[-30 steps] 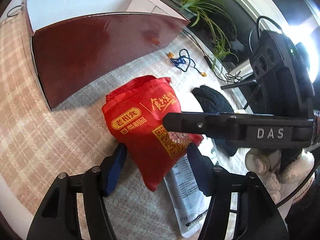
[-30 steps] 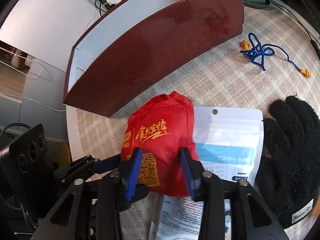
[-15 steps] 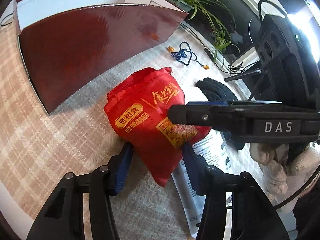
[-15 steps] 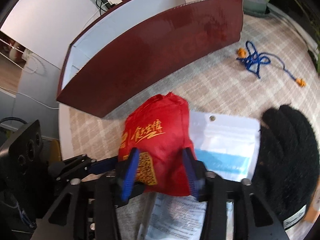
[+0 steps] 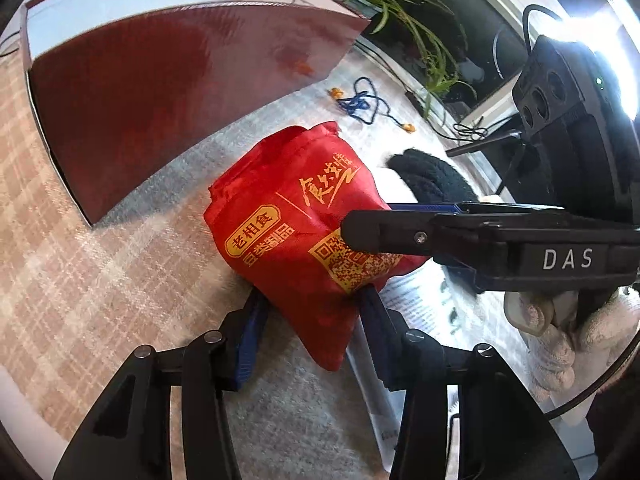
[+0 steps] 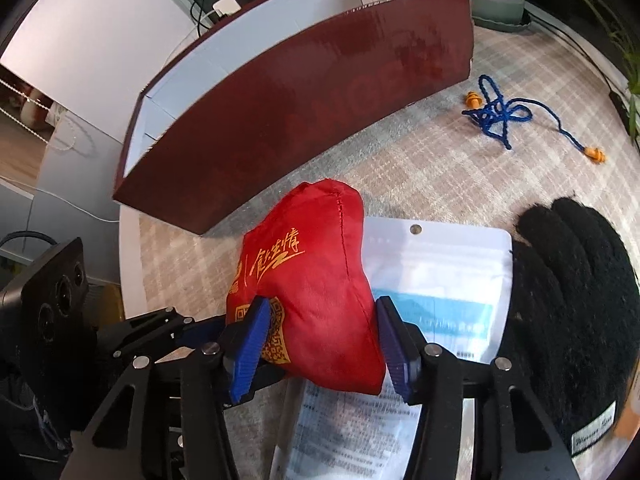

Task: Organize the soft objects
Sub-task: 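Lift the red pouch with the left tool and carry it over the box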

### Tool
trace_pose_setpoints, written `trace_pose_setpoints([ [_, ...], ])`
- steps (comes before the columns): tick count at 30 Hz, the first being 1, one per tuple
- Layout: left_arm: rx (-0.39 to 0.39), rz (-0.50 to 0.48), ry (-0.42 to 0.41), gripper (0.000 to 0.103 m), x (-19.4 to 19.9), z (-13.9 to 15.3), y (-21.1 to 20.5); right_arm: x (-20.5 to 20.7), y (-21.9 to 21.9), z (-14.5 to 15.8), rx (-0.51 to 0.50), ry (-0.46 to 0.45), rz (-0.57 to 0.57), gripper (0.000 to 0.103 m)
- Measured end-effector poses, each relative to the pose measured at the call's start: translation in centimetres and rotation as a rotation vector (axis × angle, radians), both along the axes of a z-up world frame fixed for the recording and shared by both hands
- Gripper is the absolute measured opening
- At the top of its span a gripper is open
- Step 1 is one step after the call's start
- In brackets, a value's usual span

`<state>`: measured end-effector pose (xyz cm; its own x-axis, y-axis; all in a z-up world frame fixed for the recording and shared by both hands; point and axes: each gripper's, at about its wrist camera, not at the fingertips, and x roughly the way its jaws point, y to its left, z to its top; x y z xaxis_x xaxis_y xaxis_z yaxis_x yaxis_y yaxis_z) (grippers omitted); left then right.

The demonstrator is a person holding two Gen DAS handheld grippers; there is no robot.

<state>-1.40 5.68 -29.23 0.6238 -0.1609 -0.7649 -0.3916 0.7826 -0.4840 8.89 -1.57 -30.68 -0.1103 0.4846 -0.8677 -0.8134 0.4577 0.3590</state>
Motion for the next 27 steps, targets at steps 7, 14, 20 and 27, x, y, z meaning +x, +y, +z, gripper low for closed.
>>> trace_pose_setpoints([
  [7,0.019,-0.050,-0.056,0.044,-0.9,3.3,-1.0,-0.4,-2.6,3.3,0.058,-0.013,-0.049,0.049],
  [14,0.075,-0.105,-0.132,0.044,-1.5,8.7,0.1,-2.0,-3.1,9.4,0.133,-0.107,-0.075,0.049],
  [20,0.129,-0.111,-0.179,0.044,-1.4,12.3,3.8,-1.6,-0.8,13.5,0.198,-0.142,-0.079,0.049],
  [27,0.186,-0.096,-0.173,0.044,-0.5,13.9,8.2,-0.5,5.5,15.0,0.221,-0.158,-0.059,0.049],
])
